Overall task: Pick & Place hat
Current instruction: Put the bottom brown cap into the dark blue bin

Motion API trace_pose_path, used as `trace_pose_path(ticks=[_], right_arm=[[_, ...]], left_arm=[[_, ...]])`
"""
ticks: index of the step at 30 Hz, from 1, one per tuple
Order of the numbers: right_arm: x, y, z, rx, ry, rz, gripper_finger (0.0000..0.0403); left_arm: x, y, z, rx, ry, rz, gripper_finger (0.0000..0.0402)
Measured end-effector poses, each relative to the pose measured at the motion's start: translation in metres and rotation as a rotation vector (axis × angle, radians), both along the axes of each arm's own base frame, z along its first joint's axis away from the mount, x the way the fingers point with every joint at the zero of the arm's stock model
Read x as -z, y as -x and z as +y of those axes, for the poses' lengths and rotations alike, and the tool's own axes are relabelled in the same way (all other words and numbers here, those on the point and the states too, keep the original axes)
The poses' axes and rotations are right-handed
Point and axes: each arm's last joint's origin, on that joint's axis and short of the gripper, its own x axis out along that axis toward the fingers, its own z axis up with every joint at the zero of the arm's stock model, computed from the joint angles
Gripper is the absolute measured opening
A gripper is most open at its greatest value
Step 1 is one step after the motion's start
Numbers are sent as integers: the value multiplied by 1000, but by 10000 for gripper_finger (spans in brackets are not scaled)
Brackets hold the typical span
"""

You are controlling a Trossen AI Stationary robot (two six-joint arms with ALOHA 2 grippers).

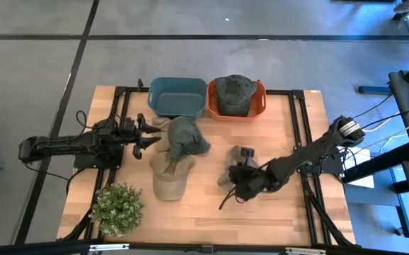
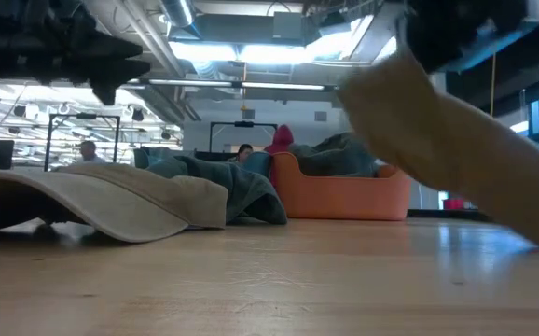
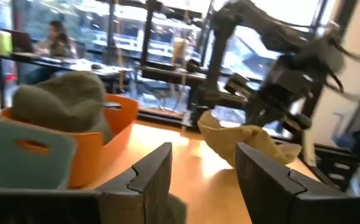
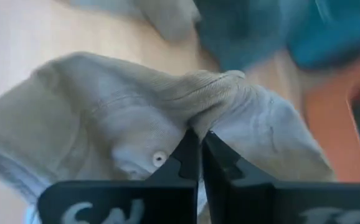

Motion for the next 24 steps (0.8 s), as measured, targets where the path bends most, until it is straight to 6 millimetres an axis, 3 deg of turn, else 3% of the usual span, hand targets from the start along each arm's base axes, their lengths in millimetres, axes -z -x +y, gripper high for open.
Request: trace_pose_path(ticks=[5,11,17,24], right_arm=[[-16,-12,-15,-278,-108,-155,6],[-20,-28,-42,-591,-252,-306,6],[-22,-36,-70,-656,-297,-343,6],[-25,-39,-82,-679,-282,-382,6]], left_arm=[[-30,-30,-3,74,-76,82,168],[-56,-80,-18,205,-339,163,168],[-62,-124,-40,316,-421,214,168],[-59,-162,-53,349,-469,266,169]])
